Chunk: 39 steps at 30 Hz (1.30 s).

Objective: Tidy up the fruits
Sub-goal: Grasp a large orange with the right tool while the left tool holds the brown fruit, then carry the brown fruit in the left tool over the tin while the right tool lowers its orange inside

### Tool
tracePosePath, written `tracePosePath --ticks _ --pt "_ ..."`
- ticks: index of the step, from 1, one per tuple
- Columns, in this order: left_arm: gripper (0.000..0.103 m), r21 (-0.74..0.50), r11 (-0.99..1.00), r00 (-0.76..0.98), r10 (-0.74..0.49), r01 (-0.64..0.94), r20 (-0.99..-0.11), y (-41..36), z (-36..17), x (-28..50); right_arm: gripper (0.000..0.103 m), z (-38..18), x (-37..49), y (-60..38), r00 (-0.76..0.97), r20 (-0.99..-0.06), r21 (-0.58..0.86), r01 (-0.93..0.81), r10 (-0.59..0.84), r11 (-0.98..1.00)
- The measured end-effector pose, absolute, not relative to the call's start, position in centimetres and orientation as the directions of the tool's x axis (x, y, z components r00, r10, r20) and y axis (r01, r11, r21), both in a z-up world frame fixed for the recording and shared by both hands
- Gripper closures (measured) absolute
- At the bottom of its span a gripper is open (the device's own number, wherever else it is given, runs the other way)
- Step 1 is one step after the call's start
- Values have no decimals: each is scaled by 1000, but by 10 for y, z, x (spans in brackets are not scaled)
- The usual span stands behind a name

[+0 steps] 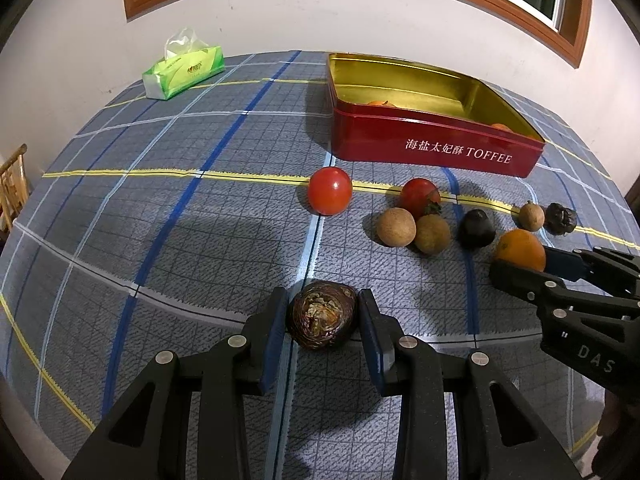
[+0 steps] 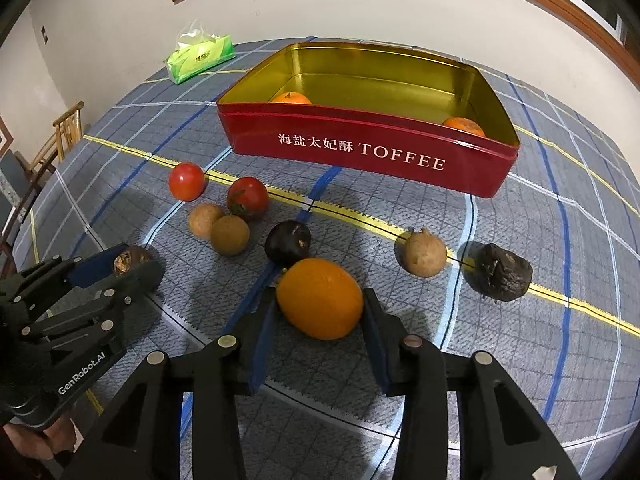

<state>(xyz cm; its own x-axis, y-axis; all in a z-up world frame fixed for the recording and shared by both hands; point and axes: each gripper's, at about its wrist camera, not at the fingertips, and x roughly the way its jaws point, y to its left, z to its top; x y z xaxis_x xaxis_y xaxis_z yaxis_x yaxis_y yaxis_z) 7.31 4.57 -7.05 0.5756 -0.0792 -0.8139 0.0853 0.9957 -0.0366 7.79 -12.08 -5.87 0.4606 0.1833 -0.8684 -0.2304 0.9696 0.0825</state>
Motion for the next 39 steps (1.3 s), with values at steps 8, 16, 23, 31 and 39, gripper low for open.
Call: tracePosePath --ticks 8,16,23,31,39 --pt "67 -30 996 577 -72 83 -814 45 -71 72 65 -52 73 -129 472 -863 80 -218 177 973" --pt "67 -19 997 574 -57 71 -817 44 -72 72 65 -42 69 -138 497 -852 67 -206 164 976" --pt "67 -19 997 575 -59 74 -816 42 -69 72 65 -38 69 -144 511 -845 61 -202 159 977" --pt "67 -16 997 594 -59 78 -803 42 -55 79 65 -33 74 -156 521 -840 62 -184 151 981" --pt "67 -21 997 612 -64 77 -788 48 -38 94 65 -23 89 -168 537 -832 55 -166 137 985"
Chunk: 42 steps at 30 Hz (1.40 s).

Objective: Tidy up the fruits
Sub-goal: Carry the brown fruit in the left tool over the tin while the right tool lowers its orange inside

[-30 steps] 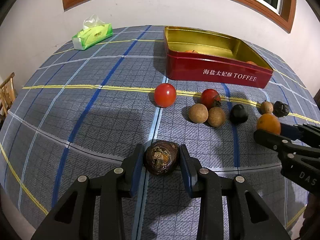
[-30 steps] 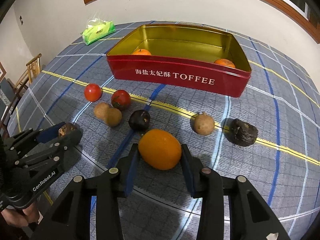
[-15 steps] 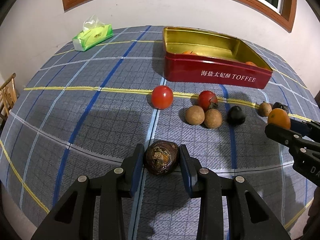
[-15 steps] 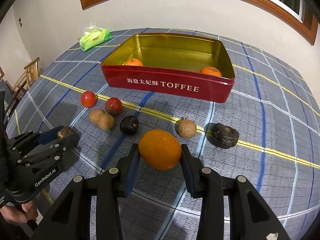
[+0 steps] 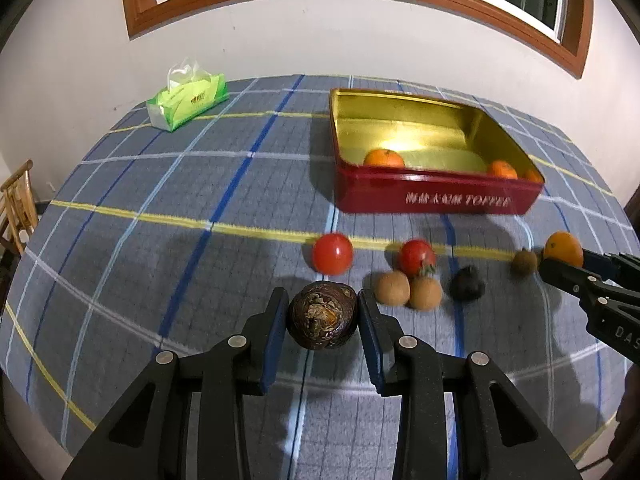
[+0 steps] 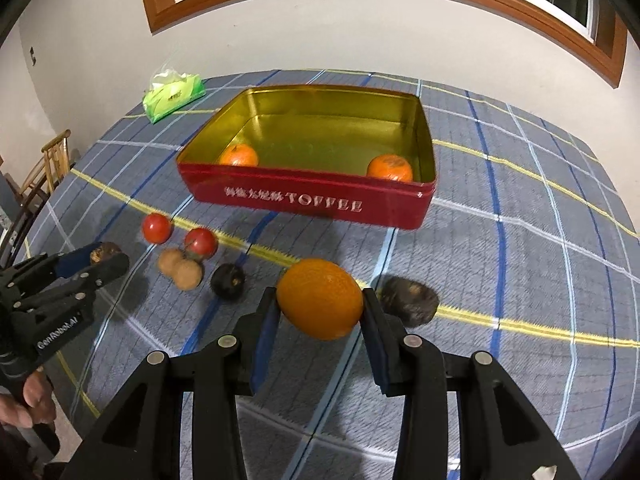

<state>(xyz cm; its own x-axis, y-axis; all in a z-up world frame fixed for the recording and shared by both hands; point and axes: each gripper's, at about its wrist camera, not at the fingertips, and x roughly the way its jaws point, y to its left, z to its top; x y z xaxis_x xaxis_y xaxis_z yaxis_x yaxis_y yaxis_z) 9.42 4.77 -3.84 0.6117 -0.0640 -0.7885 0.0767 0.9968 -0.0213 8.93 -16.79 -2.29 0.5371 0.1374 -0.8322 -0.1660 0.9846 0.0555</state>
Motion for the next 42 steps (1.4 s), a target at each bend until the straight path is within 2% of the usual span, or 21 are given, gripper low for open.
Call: tracePosePath --ticks 19,42 --pt "67 -41 990 657 -120 135 -744 29 4 161 65 10 148 -185 599 -793 28 -154 116 988" --pt "67 34 992 638 -51 120 -769 -6 -23 265 65 -29 243 -180 554 -830 -22 -156 69 987"
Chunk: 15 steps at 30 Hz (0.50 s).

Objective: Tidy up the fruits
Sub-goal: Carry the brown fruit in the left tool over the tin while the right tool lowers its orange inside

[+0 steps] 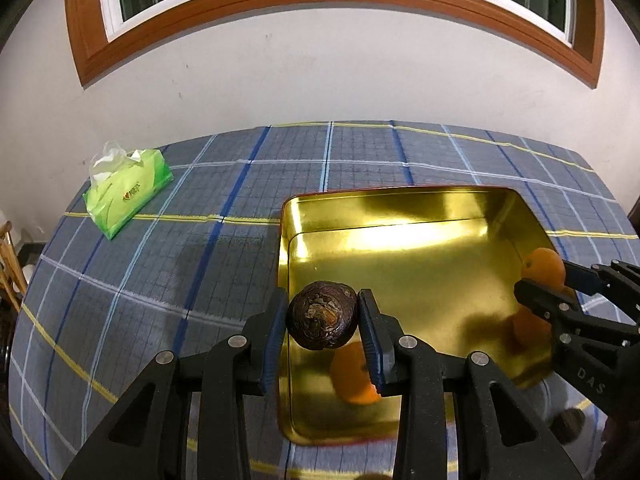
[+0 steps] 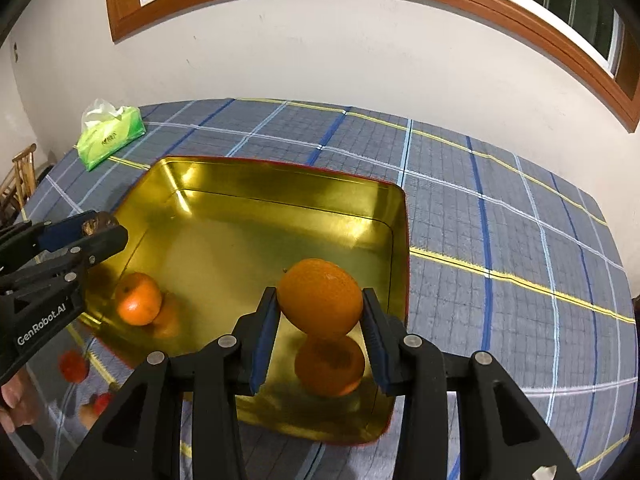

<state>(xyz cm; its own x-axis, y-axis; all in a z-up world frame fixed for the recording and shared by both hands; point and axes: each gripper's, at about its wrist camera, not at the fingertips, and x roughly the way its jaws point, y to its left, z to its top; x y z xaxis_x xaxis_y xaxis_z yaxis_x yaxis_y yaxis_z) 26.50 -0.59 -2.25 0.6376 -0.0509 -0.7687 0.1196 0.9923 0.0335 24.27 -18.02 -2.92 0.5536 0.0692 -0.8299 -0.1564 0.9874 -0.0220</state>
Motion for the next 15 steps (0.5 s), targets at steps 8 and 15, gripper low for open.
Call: tracePosePath --ticks 8,15 --pt "67 51 992 625 -33 116 -780 -9 -36 279 65 -39 254 -178 541 -839 -36 -167 61 985" --pt "67 60 989 618 -35 132 -786 -14 -42 282 65 -45 260 -178 522 -852 -42 -162 50 986"
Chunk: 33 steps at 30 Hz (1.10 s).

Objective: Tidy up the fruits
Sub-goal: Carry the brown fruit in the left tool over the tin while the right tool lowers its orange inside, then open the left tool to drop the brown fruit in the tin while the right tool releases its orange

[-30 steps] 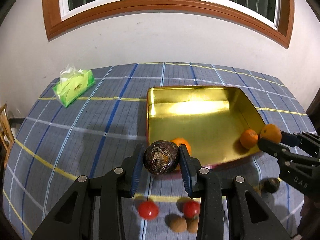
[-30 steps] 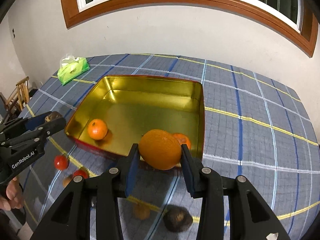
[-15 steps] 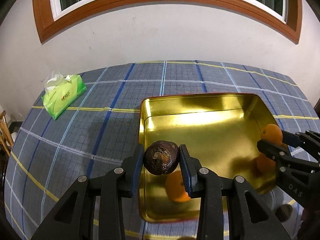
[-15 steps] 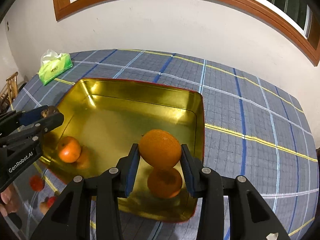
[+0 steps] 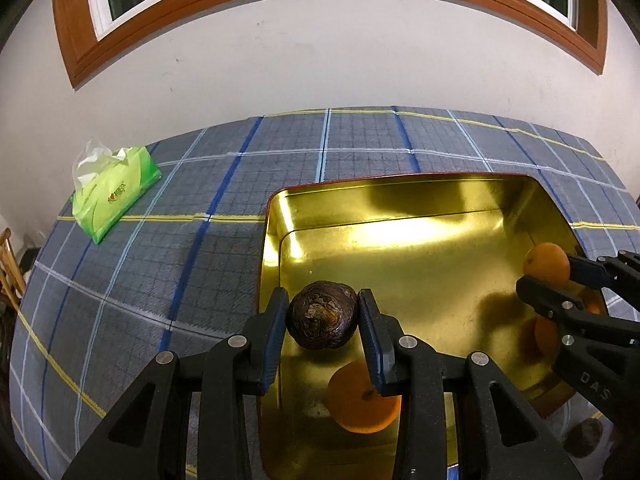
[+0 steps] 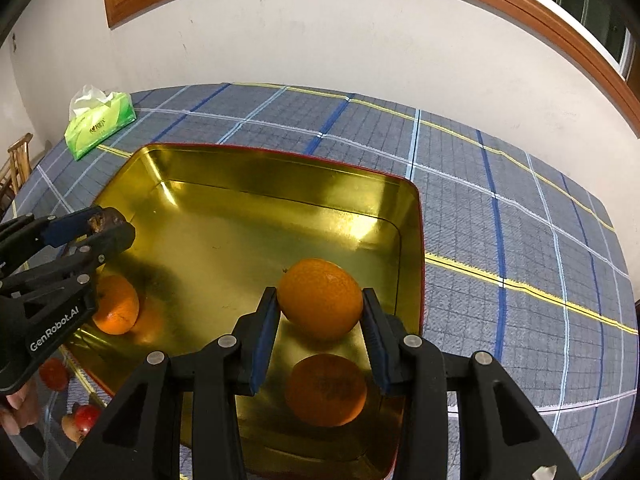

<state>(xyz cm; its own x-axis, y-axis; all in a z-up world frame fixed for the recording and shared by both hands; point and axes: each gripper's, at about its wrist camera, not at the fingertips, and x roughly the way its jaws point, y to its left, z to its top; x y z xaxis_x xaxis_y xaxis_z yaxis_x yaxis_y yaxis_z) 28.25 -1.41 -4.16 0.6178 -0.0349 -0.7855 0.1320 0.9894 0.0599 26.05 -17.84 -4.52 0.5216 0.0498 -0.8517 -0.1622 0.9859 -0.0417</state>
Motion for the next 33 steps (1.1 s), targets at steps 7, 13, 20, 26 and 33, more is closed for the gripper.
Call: tracePosePath --ticks 7,13,20,26,33 --pt "67 68 987 617 -34 142 -787 -16 -44 283 64 -48 260 -178 512 -857 -28 -158 57 987" --pt "66 70 987 605 -32 145 -795 -17 -47 283 63 -48 258 -179 508 -859 -12 -154 68 988" --pt "51 70 986 618 -40 152 -785 -21 -37 275 51 -33 248 -180 540 -838 4 -142 81 990" --pt "51 69 987 631 -40 147 -775 -19 -23 259 51 -17 232 -180 560 -824 10 -137 86 991" --pt "51 52 988 639 -54 146 -767 -14 -10 228 51 -1 204 -178 582 -806 39 -135 111 990"
